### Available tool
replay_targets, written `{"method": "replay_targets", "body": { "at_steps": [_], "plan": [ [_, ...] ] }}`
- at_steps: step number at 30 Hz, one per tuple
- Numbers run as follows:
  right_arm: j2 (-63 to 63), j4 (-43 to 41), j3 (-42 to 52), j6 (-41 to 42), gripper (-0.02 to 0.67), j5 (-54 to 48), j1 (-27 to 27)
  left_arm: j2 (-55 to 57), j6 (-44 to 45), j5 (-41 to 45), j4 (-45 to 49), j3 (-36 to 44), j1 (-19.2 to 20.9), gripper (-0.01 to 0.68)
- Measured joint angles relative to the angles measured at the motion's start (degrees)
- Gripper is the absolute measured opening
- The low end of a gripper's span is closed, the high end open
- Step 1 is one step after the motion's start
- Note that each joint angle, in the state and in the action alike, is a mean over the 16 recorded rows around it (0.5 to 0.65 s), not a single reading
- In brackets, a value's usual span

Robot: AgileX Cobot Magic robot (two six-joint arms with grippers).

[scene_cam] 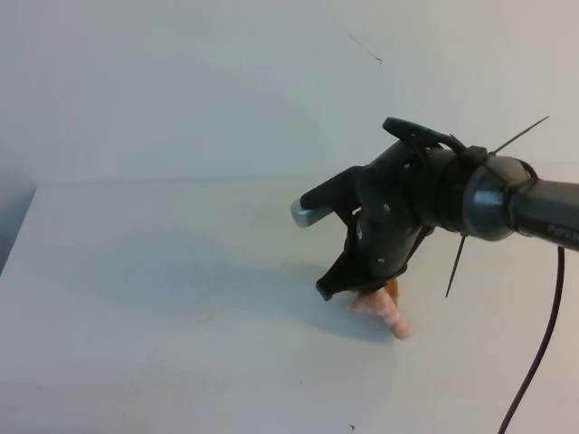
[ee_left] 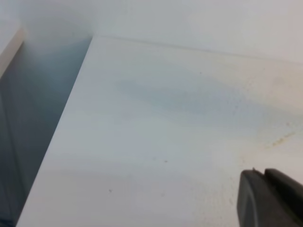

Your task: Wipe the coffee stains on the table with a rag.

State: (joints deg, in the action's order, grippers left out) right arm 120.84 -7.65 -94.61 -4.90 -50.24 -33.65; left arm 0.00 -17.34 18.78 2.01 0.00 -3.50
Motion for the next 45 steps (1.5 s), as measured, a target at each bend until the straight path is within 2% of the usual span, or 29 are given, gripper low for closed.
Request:
{"method": "replay_targets", "body": {
  "at_steps": [5,15,19,23,34,39,45],
  "plan": [
    [0.6,0.0,3.0,-4.1,0.068,5.5,-2.3,0.0,0.0,0.0,0.0,0.0,0.0,-0.001],
    [-0.4,5.4,3.7,-6.8,0.257,8.8,-2.6,0.0,0.0,0.0,0.0,0.0,0.0,-0.001],
    [-4.5,3.9,3.7,-7.7,0.292,8.3,-2.6,0.0,0.0,0.0,0.0,0.0,0.0,-0.001],
    [-11.2,-0.6,3.8,-8.6,0.256,6.6,-2.6,0.0,0.0,0.0,0.0,0.0,0.0,-0.001],
    [-35.0,-15.0,8.3,-9.1,0.043,-1.2,-2.6,0.0,0.0,0.0,0.0,0.0,0.0,-0.001],
    [-46.6,-17.8,17.7,-9.4,0.006,-1.2,-2.6,0.0,0.0,0.0,0.0,0.0,0.0,-0.001],
    [-62.5,-18.9,35.1,-10.7,-0.001,1.4,-2.6,0.0,0.0,0.0,0.0,0.0,0.0,-0.001]
  ]
}}
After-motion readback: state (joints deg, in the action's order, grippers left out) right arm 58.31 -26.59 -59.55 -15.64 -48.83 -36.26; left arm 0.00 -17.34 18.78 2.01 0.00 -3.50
